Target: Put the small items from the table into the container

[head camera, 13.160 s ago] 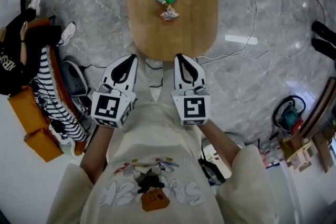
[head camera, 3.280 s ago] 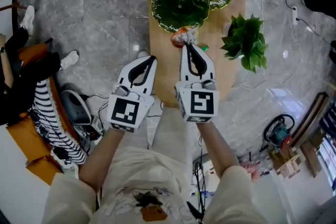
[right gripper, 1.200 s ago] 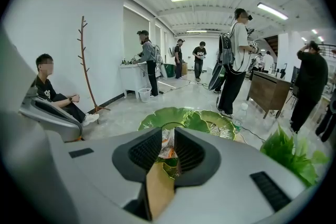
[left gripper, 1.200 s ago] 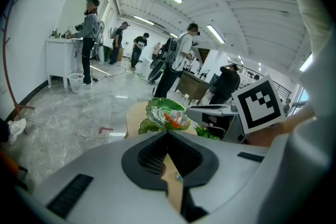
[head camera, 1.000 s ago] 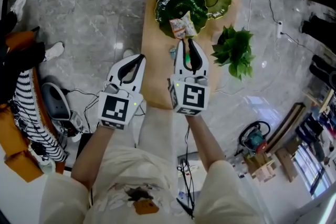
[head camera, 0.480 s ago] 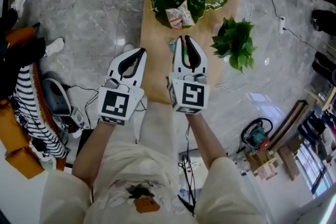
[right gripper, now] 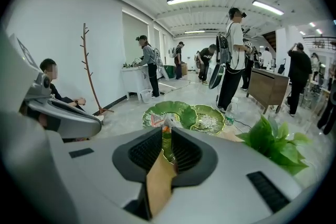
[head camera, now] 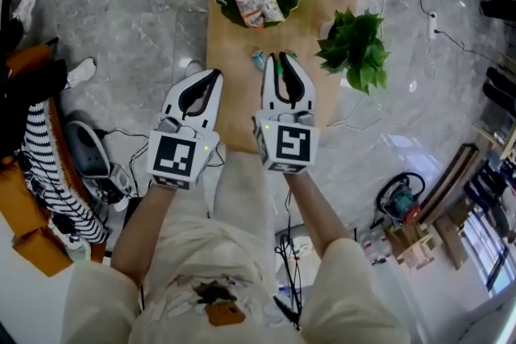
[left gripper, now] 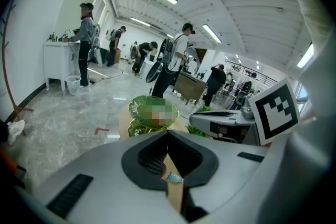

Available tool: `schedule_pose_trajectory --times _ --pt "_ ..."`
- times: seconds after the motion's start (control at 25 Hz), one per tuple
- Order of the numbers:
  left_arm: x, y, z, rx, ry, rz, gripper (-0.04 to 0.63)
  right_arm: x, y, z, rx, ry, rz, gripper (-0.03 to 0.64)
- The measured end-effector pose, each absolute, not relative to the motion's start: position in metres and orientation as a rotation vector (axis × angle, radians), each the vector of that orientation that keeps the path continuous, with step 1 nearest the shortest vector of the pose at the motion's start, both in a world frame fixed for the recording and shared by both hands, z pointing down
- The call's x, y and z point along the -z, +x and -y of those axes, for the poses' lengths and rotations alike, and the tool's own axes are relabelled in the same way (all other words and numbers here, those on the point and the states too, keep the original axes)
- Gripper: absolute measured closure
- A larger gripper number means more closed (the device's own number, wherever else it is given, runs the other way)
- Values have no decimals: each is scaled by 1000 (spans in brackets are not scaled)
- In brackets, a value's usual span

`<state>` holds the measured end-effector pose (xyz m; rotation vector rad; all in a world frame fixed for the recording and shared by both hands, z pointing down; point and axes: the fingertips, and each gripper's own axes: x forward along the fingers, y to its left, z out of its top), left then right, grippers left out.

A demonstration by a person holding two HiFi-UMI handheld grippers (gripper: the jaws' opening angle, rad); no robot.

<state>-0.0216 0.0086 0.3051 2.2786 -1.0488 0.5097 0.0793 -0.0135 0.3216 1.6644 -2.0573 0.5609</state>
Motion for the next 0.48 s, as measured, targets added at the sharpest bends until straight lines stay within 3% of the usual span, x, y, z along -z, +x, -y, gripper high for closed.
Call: schedule_pose_trajectory --times 0.48 --pt "-325 10 -39 -554 2283 1005 586 -347 113 -31 -624 1684 2020 562"
